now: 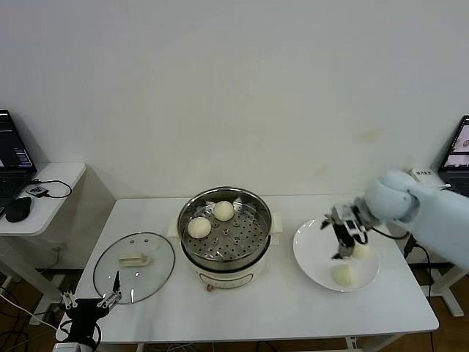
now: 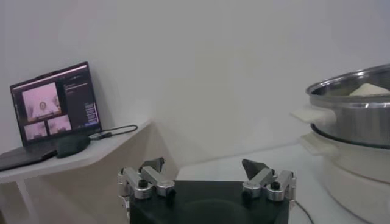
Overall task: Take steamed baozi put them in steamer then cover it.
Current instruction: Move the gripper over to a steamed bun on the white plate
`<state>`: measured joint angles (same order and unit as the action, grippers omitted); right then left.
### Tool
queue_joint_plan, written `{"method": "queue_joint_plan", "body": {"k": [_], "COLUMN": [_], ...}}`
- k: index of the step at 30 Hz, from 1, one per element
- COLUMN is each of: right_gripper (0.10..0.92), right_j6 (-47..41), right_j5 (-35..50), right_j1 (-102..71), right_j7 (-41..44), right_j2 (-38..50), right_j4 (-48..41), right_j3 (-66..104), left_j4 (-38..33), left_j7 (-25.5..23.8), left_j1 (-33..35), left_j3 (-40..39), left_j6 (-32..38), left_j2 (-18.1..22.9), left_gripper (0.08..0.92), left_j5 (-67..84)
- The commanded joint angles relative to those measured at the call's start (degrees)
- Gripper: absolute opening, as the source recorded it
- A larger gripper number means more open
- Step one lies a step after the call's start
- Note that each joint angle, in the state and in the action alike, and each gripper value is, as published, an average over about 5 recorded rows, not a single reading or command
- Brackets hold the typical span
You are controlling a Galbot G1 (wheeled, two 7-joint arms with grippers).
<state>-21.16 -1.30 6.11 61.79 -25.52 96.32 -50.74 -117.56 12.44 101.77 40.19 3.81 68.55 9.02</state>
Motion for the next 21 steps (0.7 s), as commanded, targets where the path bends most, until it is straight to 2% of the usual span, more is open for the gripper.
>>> {"method": "queue_joint_plan", "body": {"k": [1,13,21], "right_gripper": [0.823,0.823,0.816], "right_j6": [2.19,2.44,2.06], "right_j5": [-10.15,-11.15,-10.94], "right_j1": [-19.69,-20.13,-20.52], "right_j7": [0.34,-0.37,-0.42], "right_j2": [4.75,-0.91,-3.20], "right_j4": [-1.40,-9.98,-12.15], "right_j3": [13.01,13.59,13.55], "left_j4": [-0.21,0.84,1.31], "left_j7": [-0.02,0.07,0.04], "left_j1": [0.29,0.35,0.12], "left_j3": [0.06,0.42,0.48], "left_j6": [-0.35,-0.30,-0.34], "left_j2": [0.31,0.46,0.31], "left_gripper": [0.823,0.823,0.823], "left_j5": [-0.37,-0.36,-0.33]}}
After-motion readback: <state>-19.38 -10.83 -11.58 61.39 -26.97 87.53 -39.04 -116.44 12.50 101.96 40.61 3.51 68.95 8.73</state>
